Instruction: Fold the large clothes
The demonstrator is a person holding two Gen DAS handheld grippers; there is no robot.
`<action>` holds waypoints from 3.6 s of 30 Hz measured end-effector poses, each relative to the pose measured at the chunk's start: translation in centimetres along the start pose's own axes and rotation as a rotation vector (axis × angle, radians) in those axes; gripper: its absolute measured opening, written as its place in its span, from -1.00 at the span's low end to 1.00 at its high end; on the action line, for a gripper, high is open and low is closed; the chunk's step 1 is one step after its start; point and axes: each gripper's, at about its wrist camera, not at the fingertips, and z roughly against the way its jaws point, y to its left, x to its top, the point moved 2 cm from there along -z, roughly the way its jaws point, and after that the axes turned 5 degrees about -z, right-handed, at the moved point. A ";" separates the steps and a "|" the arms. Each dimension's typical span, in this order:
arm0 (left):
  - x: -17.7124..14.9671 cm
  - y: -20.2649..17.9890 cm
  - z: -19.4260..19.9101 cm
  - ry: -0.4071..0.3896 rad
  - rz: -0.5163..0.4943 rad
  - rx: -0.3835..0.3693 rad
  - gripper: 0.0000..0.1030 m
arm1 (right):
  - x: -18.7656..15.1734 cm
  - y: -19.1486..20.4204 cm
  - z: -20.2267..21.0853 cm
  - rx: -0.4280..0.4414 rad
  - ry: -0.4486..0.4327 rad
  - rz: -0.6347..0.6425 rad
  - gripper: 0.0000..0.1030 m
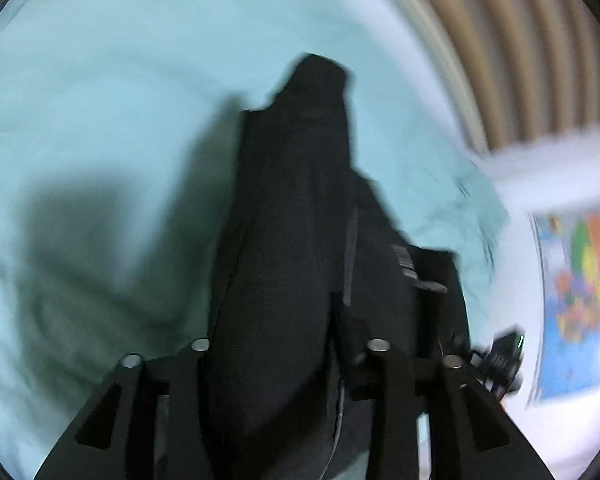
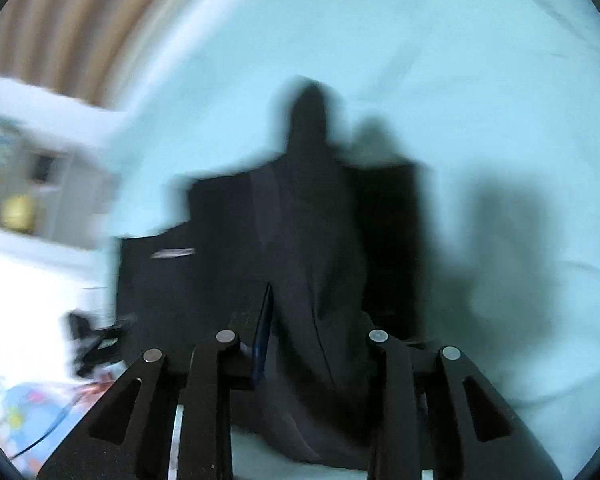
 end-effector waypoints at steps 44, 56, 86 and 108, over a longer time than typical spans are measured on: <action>-5.0 -5.2 1.1 -0.016 -0.363 0.450 0.04 | -5.8 4.6 -3.0 -0.353 -0.032 0.252 0.03; -5.1 -8.6 2.9 -0.050 -0.403 0.491 0.05 | -5.9 5.8 -0.2 -0.371 -0.048 0.199 0.03; -10.8 -25.9 17.6 -0.390 -0.627 0.586 0.35 | -16.4 25.9 13.8 -0.370 -0.337 0.355 0.70; -11.7 -26.9 14.0 -0.325 -0.674 0.626 0.35 | -15.9 23.7 12.5 -0.372 -0.275 0.328 0.70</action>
